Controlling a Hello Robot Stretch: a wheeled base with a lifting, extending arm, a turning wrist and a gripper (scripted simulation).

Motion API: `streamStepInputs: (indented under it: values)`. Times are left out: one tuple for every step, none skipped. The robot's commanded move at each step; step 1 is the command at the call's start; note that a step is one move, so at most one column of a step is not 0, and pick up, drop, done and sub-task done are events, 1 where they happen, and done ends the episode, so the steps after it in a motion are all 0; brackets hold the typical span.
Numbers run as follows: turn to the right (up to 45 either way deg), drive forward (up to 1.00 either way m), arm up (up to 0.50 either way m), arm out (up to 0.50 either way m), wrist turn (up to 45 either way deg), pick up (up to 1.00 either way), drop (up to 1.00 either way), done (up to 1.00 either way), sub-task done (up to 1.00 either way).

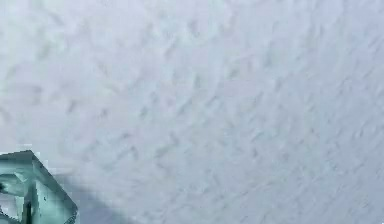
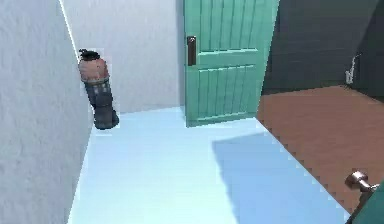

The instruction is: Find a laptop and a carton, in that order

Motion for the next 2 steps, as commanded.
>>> streamStepInputs:
  values:
    - [45.0, 0.00, 0.00, 0.00, 0.0, 0.00, 0.00, 0.00, 0.00]
    - [45.0, 0.00, 0.00, 0.00, 0.0, 0.00, 0.00, 0.00, 0.00]
